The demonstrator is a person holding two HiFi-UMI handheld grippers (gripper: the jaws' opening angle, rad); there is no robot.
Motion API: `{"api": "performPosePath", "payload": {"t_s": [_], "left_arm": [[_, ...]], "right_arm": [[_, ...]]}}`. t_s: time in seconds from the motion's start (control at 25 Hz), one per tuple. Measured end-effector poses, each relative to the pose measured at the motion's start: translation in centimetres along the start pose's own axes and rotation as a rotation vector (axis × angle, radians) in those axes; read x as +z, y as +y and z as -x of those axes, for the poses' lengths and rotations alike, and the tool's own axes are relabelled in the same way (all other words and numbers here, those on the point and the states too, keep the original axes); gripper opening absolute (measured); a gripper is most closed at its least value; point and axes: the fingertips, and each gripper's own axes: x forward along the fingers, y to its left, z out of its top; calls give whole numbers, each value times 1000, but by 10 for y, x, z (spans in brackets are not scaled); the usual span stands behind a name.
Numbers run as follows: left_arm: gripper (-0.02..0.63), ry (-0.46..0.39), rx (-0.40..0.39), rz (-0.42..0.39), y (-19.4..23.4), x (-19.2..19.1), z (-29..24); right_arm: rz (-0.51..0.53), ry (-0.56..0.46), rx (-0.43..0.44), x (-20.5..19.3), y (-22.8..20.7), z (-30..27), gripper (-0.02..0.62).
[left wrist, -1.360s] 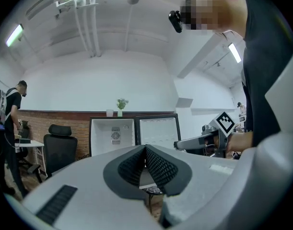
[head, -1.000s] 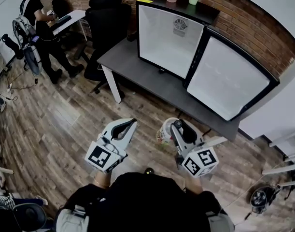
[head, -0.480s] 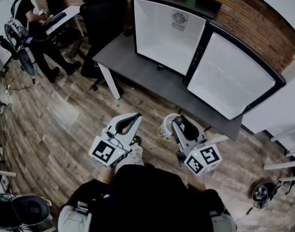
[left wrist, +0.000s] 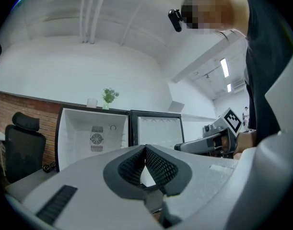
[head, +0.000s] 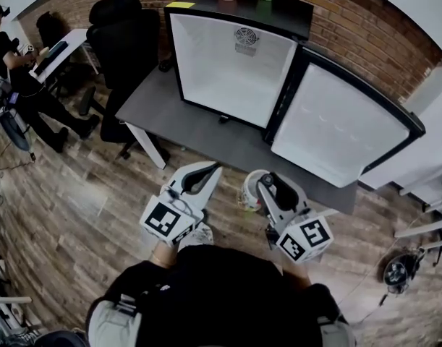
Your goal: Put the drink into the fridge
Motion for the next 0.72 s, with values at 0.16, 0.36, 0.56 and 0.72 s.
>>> {"api": "performPosePath", "payload": {"t_s": [0.16,0.36,0.56,0.72], "left_arm": [[-3,-2,-36,11,33,-1,-21],[-3,0,-64,25,73,-3,-39],[-3,-1,-92,29,112,-4,-54],[-3,-12,-112,20,144,-2,-64]], "right_arm": [[5,-2,-38,8,-16,-30,140],[3,2,-69,12,-29,-68,138],[5,5,-100,16,-42,-106,138],[8,9,-124,19,-53,-137,138]]}}
